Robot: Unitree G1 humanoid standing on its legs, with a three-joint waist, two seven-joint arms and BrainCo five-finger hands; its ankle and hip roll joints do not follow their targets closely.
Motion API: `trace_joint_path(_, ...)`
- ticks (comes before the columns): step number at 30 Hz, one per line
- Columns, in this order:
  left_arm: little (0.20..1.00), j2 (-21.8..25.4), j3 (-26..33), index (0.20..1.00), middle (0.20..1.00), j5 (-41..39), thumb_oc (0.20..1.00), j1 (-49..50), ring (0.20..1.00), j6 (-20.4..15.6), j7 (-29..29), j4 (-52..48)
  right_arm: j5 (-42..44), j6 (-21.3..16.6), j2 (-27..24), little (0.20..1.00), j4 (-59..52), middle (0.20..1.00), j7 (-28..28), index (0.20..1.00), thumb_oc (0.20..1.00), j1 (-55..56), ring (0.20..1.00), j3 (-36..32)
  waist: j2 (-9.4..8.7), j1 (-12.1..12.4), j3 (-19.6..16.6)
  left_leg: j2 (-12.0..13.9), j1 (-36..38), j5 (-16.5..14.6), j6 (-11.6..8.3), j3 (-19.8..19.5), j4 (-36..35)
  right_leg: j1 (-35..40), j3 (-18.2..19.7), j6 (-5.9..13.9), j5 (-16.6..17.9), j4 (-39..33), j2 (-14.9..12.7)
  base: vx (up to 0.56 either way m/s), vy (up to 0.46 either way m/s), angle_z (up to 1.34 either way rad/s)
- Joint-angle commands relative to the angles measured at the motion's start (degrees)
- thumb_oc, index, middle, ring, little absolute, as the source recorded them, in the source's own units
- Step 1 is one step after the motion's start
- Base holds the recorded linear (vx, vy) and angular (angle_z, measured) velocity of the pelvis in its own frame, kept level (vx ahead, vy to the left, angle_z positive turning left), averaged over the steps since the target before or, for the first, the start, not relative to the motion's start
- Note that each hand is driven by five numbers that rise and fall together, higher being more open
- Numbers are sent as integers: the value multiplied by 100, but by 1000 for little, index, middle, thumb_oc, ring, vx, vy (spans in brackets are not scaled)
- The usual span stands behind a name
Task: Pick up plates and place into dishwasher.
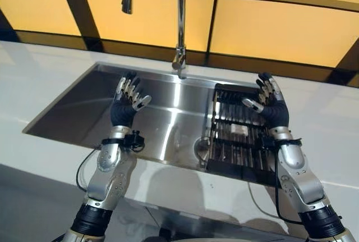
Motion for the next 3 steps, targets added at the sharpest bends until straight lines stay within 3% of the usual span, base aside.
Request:
trace_joint_path(1,1000,13,152,1000,1000,353,1000,-73,1000,-206,-112,-66,-71,-348,77,1000,-260,1000,14,1000,1000,3,1000,-142,6,31,-479,595,518,-625,-548,104,38,-574,112,23,883,-404,120,9,20,-4)
trace_joint_path(3,1000,16,173,1000,1000,293,1000,-61,1000,-178,-120,-30,-132,-336,140,1000,-244,1000,13,1000,1000,6,1000,-131,43,23,-509,607,576,-584,-549,131,-97,-575,70,48,886,-404,104,5,9,-2)
